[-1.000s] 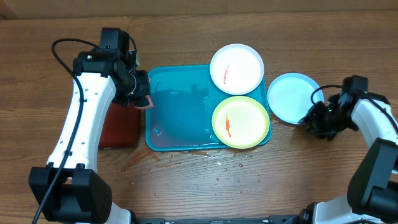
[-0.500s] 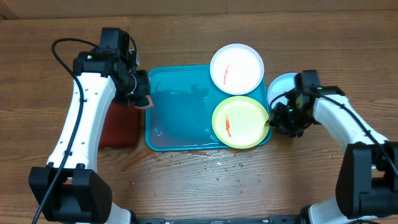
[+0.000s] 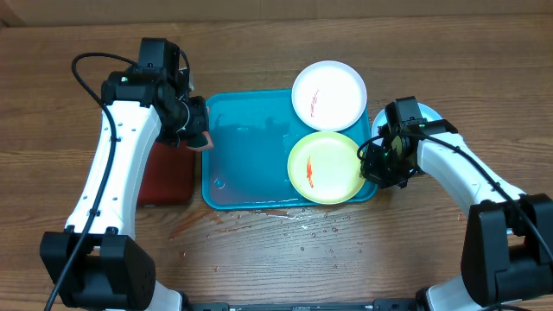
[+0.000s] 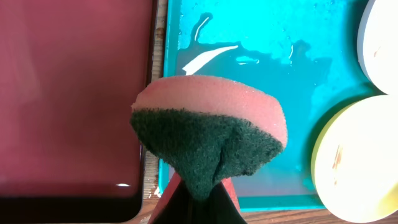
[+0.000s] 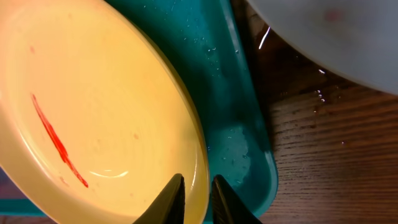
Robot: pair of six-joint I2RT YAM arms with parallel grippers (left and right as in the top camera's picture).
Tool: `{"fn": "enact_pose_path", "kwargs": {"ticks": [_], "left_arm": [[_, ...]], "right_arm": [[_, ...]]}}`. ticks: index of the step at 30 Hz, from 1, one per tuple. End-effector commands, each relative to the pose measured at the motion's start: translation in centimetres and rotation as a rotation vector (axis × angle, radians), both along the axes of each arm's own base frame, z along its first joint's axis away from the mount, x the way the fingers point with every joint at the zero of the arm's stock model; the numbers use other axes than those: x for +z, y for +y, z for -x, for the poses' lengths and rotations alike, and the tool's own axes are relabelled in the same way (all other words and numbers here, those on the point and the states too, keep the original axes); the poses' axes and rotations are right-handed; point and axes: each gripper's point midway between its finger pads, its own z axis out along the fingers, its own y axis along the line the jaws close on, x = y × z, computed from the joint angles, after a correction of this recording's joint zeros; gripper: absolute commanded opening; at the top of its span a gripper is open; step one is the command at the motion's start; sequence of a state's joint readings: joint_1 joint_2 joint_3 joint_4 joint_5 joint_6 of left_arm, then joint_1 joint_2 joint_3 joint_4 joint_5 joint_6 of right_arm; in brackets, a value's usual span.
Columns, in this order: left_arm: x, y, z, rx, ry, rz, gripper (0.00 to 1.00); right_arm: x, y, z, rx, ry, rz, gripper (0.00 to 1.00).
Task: Clean dirty plates on tray and stack at the side
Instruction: 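Release the light blue plate and move right gripper to the yellow plate, then grip the yellow plate rim with right gripper and drag it left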
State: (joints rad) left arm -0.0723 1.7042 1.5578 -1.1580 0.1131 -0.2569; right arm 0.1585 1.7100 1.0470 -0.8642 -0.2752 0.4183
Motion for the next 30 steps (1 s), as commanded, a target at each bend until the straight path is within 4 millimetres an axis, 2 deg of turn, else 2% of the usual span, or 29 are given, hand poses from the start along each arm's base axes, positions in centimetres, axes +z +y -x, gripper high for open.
{"fn": "enact_pose_path", "kwargs": {"ticks": [1,10,19,23,26,30], "left_arm": [[0.2,-0.4,0.0,0.003,-0.006,0.014,0.04],[0.2,-0.4,0.0,0.003,-0.006,0.014,0.04],[0.2,-0.4,0.0,0.003,-0.007,0.014,0.04],[0.2,-0.4,-0.1,0.003,-0.008,0.014,0.04],[0.2,-0.4,-0.1,0.003,-0.008,0.014,0.04],[0.3,-0.4,-0.1,0.003,-0.012,0.015,0.04]], "right_arm": [[-0.1,-0.1,0.1,0.002,-0.003,0.013,0.17],[-1.0,-0.6,-0.3,-0.001,-0.022,0.047,0.21],[-2.2,-0.7,0.6,0.000,-0.009,0.044,0.20],[-1.9,0.1,0.3,0.005,-0.019,0.000,0.05],[-1.8,0.9,0.4,0.018,-0.021,-0.028,0.04],[-1.5,3.8,0.5,0.007,-0.024,-0.063,0.04]]}}
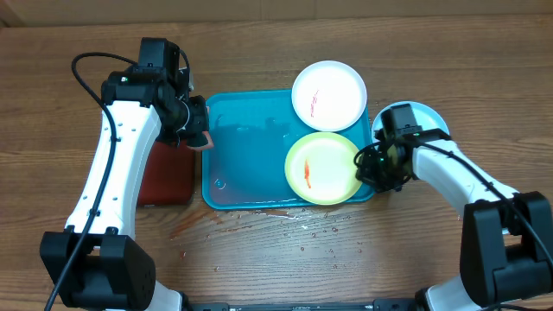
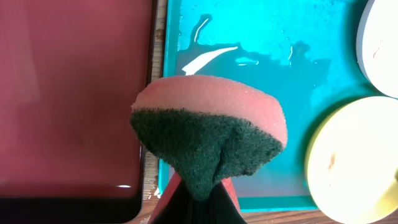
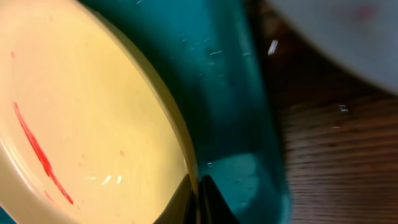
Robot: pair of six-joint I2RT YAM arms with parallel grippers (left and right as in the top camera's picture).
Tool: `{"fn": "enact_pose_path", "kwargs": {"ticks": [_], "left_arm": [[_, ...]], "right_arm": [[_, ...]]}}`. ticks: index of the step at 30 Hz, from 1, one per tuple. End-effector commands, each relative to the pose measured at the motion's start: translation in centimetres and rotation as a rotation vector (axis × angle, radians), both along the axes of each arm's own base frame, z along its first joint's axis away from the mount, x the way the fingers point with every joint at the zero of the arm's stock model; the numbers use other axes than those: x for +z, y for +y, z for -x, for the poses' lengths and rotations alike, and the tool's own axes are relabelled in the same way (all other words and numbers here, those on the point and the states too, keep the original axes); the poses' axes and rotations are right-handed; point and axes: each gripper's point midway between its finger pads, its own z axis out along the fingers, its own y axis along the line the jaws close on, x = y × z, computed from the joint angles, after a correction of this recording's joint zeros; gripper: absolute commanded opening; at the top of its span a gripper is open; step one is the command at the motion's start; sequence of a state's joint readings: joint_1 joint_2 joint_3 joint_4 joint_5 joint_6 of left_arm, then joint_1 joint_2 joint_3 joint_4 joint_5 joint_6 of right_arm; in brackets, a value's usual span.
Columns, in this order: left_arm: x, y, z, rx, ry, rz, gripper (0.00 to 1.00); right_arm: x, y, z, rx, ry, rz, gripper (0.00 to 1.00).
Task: Clean dirty plates on tray and stack at the side
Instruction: 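Grip the yellow plate rim with right gripper and drag it left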
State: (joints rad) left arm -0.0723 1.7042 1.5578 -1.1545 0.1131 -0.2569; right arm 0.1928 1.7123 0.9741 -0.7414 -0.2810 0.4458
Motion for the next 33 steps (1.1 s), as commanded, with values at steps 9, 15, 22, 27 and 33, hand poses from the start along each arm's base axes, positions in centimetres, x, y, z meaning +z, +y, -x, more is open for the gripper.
{"fn": "enact_pose_path", "kwargs": {"ticks": [9,15,22,27,33], "left_arm": [[0.3,-0.5,-0.2,0.003,-0.013,0.015,0.04],[0.3,-0.5,-0.2,0.003,-0.014,0.015,0.04],[0.3,-0.5,-0.4,0.003,-0.023,0.016,0.04],[0.4,-0.5,-0.6,0.002,-0.031,0.017,0.05],[0.4,-0.5,-0.7,0.002,-0.034,0.017,0.04]], "right_arm": [[2.5,11.3,-1.2,0.071,-0.141,-0.149,0.04],[3.2,12.5,-2.9,0.020,-0.235,-0.132,0.04],[3.5,12.7,-4.1,-0.009,-0.321,-0.074,0.04],[2.1,13.2,-3.9,0.000,-0.337,-0.018,0.04],[0.1,14.1,-3.7,0.007,-0.282,-0.030,0.04]]}}
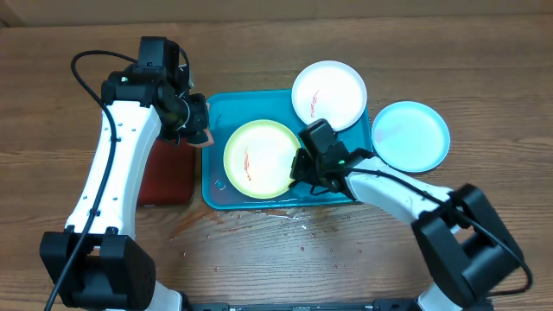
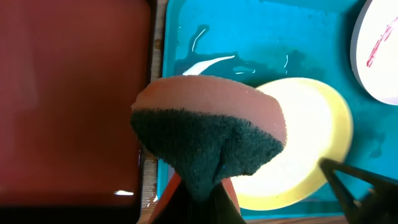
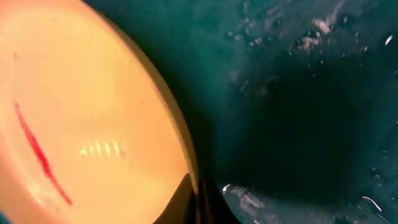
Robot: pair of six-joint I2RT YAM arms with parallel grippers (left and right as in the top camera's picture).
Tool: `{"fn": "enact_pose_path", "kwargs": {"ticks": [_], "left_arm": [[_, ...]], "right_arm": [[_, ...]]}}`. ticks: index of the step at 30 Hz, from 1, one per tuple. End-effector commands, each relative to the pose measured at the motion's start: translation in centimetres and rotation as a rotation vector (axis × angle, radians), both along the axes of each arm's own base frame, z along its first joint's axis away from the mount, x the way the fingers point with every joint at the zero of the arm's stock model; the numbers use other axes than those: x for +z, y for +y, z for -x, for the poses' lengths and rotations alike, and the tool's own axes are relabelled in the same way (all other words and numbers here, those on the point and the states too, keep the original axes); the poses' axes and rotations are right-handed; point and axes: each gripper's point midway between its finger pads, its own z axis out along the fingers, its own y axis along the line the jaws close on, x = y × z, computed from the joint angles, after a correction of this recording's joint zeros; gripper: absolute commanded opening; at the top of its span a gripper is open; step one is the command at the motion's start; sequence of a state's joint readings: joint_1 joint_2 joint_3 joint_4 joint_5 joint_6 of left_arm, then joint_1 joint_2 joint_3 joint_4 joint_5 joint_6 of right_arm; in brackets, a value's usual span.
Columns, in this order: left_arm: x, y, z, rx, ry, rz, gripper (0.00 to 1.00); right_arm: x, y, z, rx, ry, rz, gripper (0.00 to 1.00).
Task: Clean dirty plates on tray and stack at the side
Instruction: 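Grip the yellow plate rim with right gripper and drag it left, then lower the sponge with the left gripper onto the yellow plate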
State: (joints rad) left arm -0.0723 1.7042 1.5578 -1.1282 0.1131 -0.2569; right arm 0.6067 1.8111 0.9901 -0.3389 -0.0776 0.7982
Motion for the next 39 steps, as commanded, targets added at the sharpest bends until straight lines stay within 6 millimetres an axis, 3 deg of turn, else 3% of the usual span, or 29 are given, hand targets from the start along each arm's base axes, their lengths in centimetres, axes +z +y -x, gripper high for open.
{"fn": "enact_pose_path", "kwargs": {"ticks": [1,6,9,18,21,30,39], "left_arm": [[0.2,-0.4,-0.1,0.002,-0.008,0.015,0.04],[0.3,-0.5,-0.1,0.001,-0.010,0.015,0.04],[0.3,-0.5,-0.1,0.001,-0.011,0.015,0.04],[0.2,-0.8,-0.3,-0.005,-0.018,0.016,0.04],[-0.2,-1.5,-0.4,-0.025,-0.010,0.015,0.04],[-3.2,-3.2,-0.9,-0.066,0.054,0.008,0.04],[-7.1,-4.8,-1.2,-0.121,0.132,-0.011,0.04]], "right_arm": [[0.8,0.7,-1.3,-0.007,-0.024,-0.016,0.05],[1.8,1.0,-1.9,0.036,-0.049,0.001,0.29],[2.2,0.5,-2.6,0.035,-0.064,0.021,0.32],[1.4,-0.6,-3.7,0.096,-0.093,0.062,0.24],[0.8,0.4,-3.3,0.146,-0.073,0.017,0.21],[-0.8,1.2,-2.3,0.100,0.024,-0.043,0.05],[-1.2,0.8,-1.7,0.029,0.076,-0.046,0.04]]}}
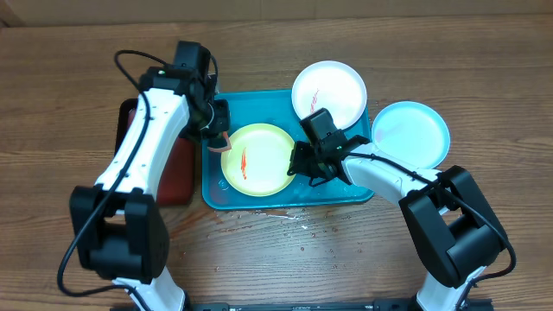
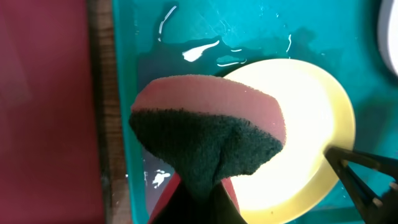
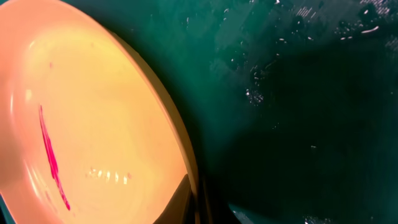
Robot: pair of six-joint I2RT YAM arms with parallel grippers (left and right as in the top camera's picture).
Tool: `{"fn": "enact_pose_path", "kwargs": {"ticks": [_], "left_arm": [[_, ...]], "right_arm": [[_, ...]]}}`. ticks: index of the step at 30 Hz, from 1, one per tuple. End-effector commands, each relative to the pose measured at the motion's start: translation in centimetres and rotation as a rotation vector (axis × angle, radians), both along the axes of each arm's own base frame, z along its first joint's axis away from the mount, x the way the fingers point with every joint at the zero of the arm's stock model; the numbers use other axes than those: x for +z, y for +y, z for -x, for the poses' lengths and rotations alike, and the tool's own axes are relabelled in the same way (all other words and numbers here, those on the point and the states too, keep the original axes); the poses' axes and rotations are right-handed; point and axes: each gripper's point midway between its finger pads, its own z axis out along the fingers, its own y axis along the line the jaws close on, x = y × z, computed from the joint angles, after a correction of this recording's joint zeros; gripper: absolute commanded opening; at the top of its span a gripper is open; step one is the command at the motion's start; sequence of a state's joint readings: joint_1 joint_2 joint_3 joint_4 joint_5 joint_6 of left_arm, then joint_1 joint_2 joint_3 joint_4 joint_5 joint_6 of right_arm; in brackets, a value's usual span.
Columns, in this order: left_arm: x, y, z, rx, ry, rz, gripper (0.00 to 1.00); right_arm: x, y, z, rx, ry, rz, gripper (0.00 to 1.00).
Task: Clean dirty plates on tray and stack at the side
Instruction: 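Lower the sponge with the left gripper onto the yellow plate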
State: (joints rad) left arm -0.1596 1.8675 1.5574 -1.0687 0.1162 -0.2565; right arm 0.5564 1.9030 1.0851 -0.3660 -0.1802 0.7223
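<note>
A yellow plate (image 1: 256,159) with a red streak lies in the left half of the teal tray (image 1: 275,105). My right gripper (image 1: 298,166) is shut on its right rim, seen close in the right wrist view as the yellow plate (image 3: 87,112) pinched at the gripper (image 3: 198,198). My left gripper (image 1: 214,131) is shut on a pink and green sponge (image 2: 208,140), hanging over the plate's left edge (image 2: 311,124). A white plate (image 1: 328,93) with a red streak rests on the tray's far right corner. A light blue plate (image 1: 411,135) sits on the table to the right.
A dark red mat (image 1: 177,173) lies left of the tray. Water drops (image 1: 311,226) dot the wooden table in front of the tray. Puddles (image 2: 199,51) shine on the tray floor.
My left gripper has moved right with the sponge, from over the tray's left edge to over the yellow plate's left rim. The plate and right gripper sit slightly further right.
My right gripper stood open around the yellow plate's right rim at the tray's right end, then shut on it. Then the plate lay in the tray's left half, still held. My left gripper held the sponge by the tray's left edge throughout, and now over the plate.
</note>
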Motion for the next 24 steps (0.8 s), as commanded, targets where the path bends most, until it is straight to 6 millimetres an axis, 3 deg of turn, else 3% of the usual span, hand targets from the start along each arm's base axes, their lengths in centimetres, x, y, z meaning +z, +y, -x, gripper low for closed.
{"fn": "enact_pose_path", "kwargs": {"ticks": [1,6,13,24], "left_arm": [[-1.8,-1.6,0.0,-0.049,0.030,-0.003,0.04],[-3.8,-3.0,0.0,-0.098,0.052,-0.044,0.04],[-6.8,-2.9,0.2,-0.121,0.101,-0.127,0.04],[-9.7,-3.0,0.7,-0.177,0.166,-0.151,0.04]], "right_arm": [[-0.5,0.0,0.0,-0.036,0.036,-0.002,0.04],[-0.9,-0.5,0.4,-0.090,0.069,0.014,0.04],[-0.8,-0.5,0.3,-0.089,0.068,0.013,0.04],[-0.8,-0.5,0.3,-0.086,0.064,0.013,0.04]]}}
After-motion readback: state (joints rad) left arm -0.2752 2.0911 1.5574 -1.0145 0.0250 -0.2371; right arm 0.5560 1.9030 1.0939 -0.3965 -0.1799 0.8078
